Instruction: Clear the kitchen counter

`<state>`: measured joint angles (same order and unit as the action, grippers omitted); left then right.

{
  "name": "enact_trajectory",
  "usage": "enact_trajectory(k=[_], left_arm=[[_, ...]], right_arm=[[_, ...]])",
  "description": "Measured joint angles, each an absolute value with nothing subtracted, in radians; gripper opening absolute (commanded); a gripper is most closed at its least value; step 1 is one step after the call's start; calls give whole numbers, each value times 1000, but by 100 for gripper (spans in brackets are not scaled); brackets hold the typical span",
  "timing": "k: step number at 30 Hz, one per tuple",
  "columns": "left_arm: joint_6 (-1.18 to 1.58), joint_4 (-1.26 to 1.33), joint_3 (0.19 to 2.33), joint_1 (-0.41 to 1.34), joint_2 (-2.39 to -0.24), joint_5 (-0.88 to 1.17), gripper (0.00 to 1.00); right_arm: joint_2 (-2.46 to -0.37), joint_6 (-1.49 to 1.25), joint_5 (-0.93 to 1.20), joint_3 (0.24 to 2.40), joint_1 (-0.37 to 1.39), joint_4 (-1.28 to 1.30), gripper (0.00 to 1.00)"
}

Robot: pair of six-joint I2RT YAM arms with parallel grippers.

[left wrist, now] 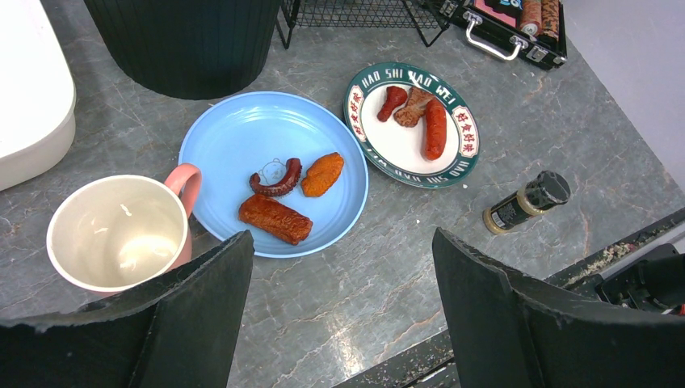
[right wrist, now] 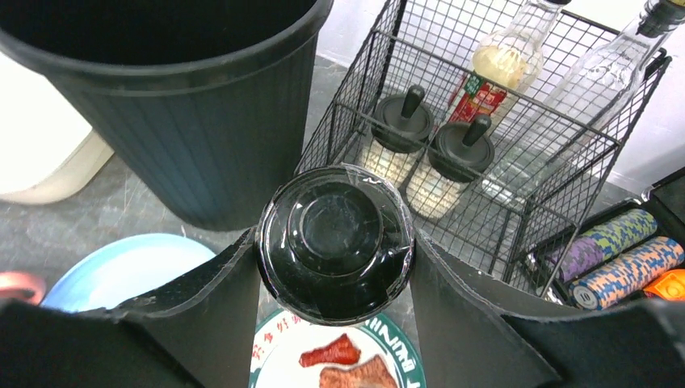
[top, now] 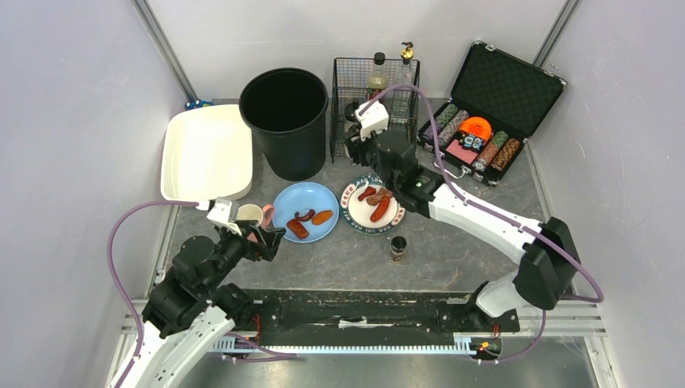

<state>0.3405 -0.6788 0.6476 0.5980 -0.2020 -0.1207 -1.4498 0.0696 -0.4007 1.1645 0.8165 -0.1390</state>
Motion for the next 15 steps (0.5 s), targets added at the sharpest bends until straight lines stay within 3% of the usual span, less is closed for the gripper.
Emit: enact_trajectory(k=[15], left_arm=[[340, -679, 648, 598, -202, -120, 87]], right_arm=[[-1734, 46, -399, 1448, 754, -130, 0]])
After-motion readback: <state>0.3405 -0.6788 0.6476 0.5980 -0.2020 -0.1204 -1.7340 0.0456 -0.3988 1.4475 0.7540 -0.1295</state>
